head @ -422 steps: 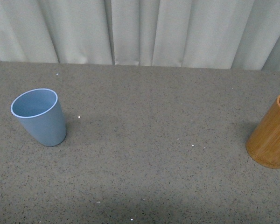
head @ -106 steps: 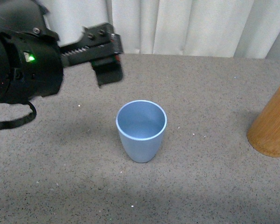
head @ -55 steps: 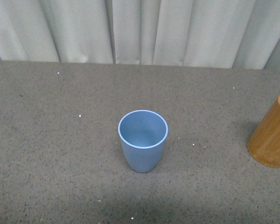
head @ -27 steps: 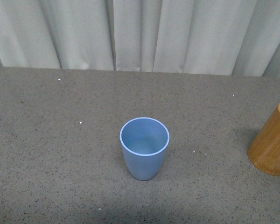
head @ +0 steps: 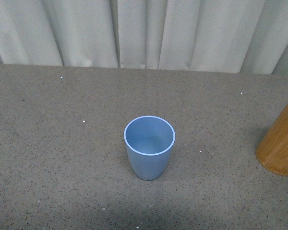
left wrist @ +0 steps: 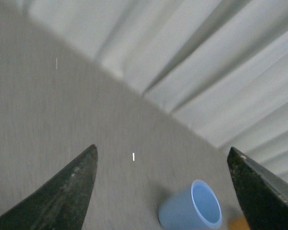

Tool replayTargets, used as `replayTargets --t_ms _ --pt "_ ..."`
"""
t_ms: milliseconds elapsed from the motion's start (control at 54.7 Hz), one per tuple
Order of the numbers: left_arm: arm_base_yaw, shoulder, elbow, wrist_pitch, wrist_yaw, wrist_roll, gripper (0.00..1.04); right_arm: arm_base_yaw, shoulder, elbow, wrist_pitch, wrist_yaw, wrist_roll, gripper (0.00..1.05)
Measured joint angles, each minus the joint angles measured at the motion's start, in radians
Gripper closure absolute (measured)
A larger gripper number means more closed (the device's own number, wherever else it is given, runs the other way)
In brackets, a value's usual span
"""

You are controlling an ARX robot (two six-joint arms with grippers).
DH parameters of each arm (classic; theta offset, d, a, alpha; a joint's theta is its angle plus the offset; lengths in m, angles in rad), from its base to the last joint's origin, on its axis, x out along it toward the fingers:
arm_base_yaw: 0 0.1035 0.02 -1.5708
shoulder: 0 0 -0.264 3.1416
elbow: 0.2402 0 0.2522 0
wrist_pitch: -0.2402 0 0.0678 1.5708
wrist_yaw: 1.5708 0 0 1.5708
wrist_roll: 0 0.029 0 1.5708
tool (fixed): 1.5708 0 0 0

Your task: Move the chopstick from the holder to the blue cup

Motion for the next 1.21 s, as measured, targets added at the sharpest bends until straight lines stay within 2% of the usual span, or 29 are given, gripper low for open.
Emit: replayTargets --t_ms 91,292,457,493,768,877,987,1206 --pt "0.000 0.001 0.000 0.000 0.000 0.118 0.61 0.016 0.014 0.014 -0.001 0.010 0.005 0.10" --pt "0.000 0.001 0.000 0.000 0.000 0.189 0.89 0.035 0.054 0.019 0.006 0.033 0.012 0.10" --pt "0.000 0.001 0.000 0.000 0.000 0.204 0.67 0.042 0.097 0.019 0.032 0.045 0.024 0.10" --pt "0.000 0.001 0.000 0.000 0.000 0.204 0.62 0.042 0.109 0.019 0.037 0.052 0.029 0.13" --pt "0.000 0.001 0.000 0.000 0.000 0.214 0.06 0.063 0.165 0.014 0.090 0.073 0.060 0.68" --pt "-0.001 0.001 0.000 0.000 0.000 0.215 0.07 0.076 0.156 0.014 0.092 0.063 0.082 0.91" --pt "-0.001 0.001 0.000 0.000 0.000 0.215 0.07 0.085 0.120 0.015 0.090 0.042 0.106 1.04" --pt "-0.001 0.001 0.000 0.000 0.000 0.215 0.07 0.087 -0.004 0.015 0.053 0.020 0.122 1.03"
